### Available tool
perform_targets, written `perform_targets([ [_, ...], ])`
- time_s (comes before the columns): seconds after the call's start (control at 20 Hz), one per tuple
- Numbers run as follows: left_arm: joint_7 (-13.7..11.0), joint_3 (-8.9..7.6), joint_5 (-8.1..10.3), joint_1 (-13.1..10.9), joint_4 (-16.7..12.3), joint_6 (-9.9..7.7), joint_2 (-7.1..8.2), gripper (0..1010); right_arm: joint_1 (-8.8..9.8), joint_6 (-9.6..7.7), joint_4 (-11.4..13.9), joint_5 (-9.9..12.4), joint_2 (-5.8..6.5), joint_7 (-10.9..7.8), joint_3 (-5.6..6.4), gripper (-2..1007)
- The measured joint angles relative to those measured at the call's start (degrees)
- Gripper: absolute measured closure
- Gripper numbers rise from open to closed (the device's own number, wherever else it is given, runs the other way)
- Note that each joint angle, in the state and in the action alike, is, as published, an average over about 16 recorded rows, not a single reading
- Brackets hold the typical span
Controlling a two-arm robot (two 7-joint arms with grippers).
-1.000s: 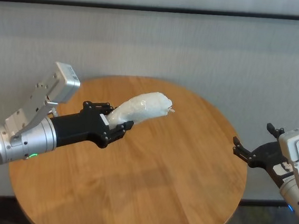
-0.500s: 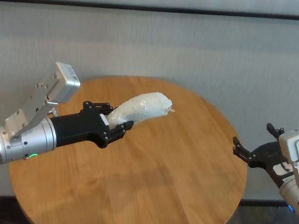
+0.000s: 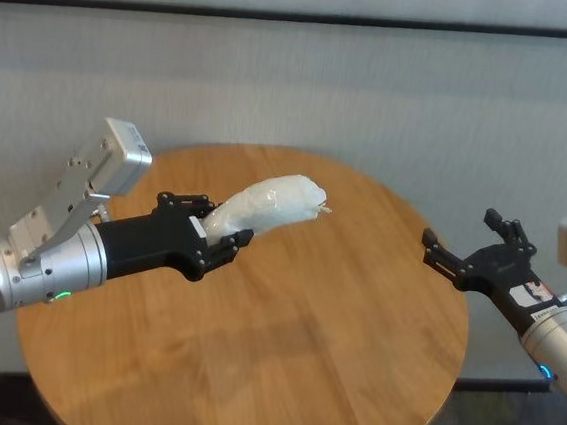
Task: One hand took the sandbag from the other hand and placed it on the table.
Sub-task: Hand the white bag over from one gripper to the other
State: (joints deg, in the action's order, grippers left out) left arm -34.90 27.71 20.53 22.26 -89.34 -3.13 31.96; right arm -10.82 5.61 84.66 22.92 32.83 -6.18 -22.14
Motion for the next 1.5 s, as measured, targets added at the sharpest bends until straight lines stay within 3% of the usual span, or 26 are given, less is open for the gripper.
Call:
perform_targets([
  [0.35, 0.00, 0.00, 0.00, 0.00, 0.00, 0.00, 0.00, 600, -0.15, -1.75, 1.12, 7.75, -1.74, -7.02, 2.19, -1],
  [0.7, 0.00, 0.00, 0.00, 0.00, 0.00, 0.00, 0.00, 600, -0.89, -3.16, 0.76, 12.43, -3.86, -12.26, 3.06, -1],
  [0.95, 0.00, 0.00, 0.00, 0.00, 0.00, 0.00, 0.00, 600, -1.52, -1.89, -0.24, 12.32, -5.63, -14.20, 2.69, -1],
  [1.25, 0.00, 0.00, 0.00, 0.00, 0.00, 0.00, 0.00, 600, -2.23, 1.53, -2.52, 10.08, -7.95, -15.64, 1.84, -1],
  [1.5, 0.00, 0.00, 0.00, 0.00, 0.00, -0.01, 0.00, 600, -2.95, 4.40, -4.93, 9.38, -9.86, -18.04, 1.49, -1],
])
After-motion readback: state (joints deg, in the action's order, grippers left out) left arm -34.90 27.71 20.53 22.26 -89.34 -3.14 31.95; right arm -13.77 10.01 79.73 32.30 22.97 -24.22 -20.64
